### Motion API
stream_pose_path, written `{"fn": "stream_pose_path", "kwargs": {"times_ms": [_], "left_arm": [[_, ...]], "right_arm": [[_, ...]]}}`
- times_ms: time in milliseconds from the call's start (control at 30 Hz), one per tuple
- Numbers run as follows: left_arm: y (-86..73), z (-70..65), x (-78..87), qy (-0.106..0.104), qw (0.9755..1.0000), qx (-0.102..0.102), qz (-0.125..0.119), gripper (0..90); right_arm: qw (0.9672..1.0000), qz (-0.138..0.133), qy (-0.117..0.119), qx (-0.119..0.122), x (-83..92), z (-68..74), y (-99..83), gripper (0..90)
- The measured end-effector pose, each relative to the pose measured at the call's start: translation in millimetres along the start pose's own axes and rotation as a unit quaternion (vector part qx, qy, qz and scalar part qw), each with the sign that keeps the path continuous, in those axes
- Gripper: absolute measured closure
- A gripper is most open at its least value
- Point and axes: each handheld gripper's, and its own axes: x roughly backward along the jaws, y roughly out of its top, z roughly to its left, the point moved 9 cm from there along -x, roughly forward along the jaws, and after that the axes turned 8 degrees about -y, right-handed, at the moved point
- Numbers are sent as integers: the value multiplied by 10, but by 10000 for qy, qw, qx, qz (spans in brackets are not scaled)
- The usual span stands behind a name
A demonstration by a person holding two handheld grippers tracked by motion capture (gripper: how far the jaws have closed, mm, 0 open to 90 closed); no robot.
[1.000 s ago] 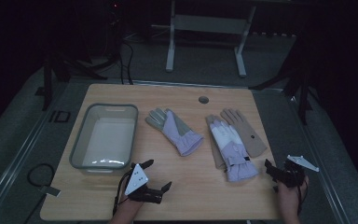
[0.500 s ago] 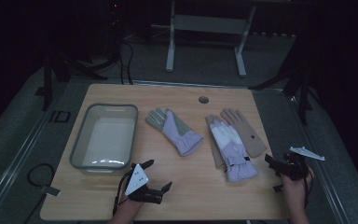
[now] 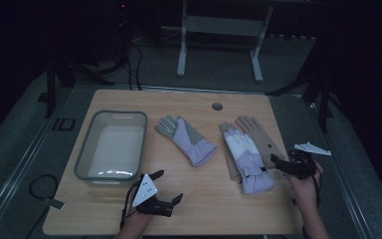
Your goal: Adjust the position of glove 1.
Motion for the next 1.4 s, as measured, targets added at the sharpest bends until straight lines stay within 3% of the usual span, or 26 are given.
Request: {"fn": "stream_pose_path", "kwargs": {"times_ms": [67, 167, 333, 367, 633, 667, 700, 900, 933, 967, 1133, 1400], "left_arm": [[0, -4, -1, -5, 10000, -15, 3, 0], [-2, -7, -3, -8, 10000, -41, 19, 0], [-1, -6, -3, -16, 10000, -17, 10, 0], [-1, -7, -3, -16, 10000, -21, 9, 0], [-1, -9, -3, -24, 10000, -24, 9, 0], [-1, -9, -3, -24, 10000, -24, 9, 0], [0, -9, -2, -24, 10000, -22, 1, 0], [0, -20, -1, -84, 10000, -16, -6, 0], [0, -20, -1, -84, 10000, -16, -6, 0], [0, -21, -1, -82, 10000, -22, -7, 0], [0, -23, -2, -98, 9999, -22, -2, 0], [0, -35, -8, -86, 9999, -64, 6, 0]], "right_arm": [[9999, -35, -35, 91, -12, 22, 22, 250], [9998, -5, 96, 190, -60, 145, 101, 319], [9992, -11, 241, 321, -87, 299, 206, 319], [9986, -29, 360, 383, -104, 404, 275, 320], [9947, -36, 772, 674, -196, 808, 520, 352], [9947, -36, 772, 674, -196, 808, 520, 352], [9931, -56, 838, 814, -232, 929, 578, 373], [9880, -57, 1096, 1086, -321, 1245, 690, 423], [9880, -57, 1096, 1086, -321, 1245, 690, 423], [9863, -31, 1199, 1136, -347, 1372, 727, 436], [9824, -27, 1395, 1246, -409, 1645, 808, 488], [9709, 171, 1802, 1569, -604, 2137, 857, 544]]}}
